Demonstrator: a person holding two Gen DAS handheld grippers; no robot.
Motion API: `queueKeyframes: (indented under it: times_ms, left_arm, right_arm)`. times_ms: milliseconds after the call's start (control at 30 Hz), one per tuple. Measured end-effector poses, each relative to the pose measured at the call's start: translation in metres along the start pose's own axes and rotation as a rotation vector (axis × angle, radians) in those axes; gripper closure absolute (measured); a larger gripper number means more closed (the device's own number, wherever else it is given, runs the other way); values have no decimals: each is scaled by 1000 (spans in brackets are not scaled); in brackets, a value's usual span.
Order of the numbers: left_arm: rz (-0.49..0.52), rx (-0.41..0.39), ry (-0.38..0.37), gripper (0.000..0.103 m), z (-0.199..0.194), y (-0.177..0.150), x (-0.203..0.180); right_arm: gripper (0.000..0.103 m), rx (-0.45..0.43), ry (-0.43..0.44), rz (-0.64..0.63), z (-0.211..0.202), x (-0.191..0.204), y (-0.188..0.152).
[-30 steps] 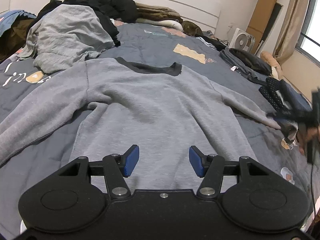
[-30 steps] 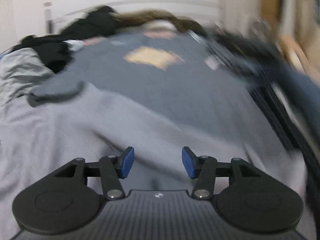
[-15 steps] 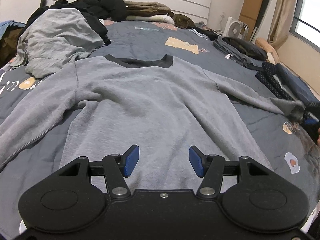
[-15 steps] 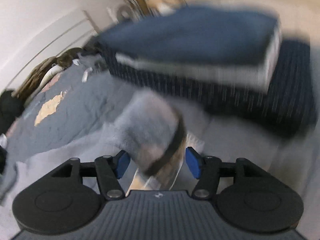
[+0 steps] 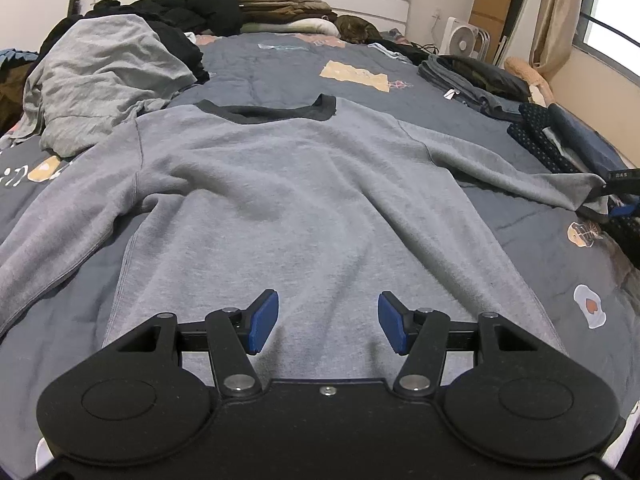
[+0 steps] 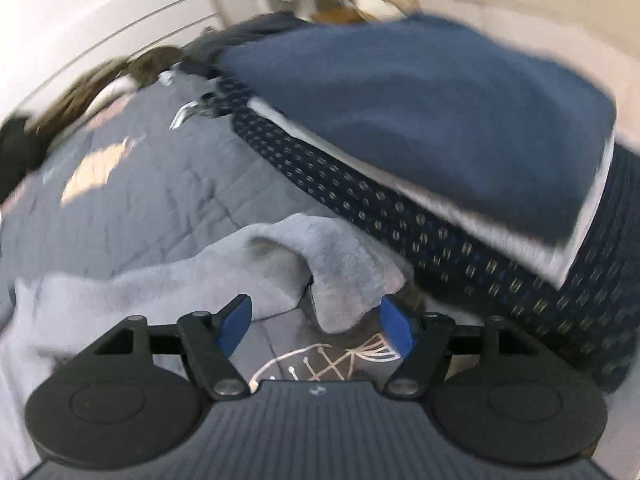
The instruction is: Fold clothes
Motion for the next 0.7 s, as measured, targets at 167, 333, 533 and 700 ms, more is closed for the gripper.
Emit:
queueKeyframes:
  times_ms: [167,333,533,700]
  left_arm:
    - [8,2,-4,48,0,-1,-3]
    - [21,7,-4,48,2,-2,-6]
    - [33,12,0,48,5,-4,-9]
    - [38,20,0,48,7,-6,-10]
  right_arm:
    - [33,-80,-106,-459,-29,37,19]
    - [30,20,-110,-777,-7,51,37]
    - [30,205,-132,-895,34,39,23]
    - [94,237,-190,-985,55,35,10]
Point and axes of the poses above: each gripper's, at about its wrist camera, not at the fingertips, and z roughly the way its jaws point, x to its left, y to its top, the point moved 4 cm from there along z, roughly the way its jaws point, and after that the axes turned 4 degrees about y, right-handed, at the moved point
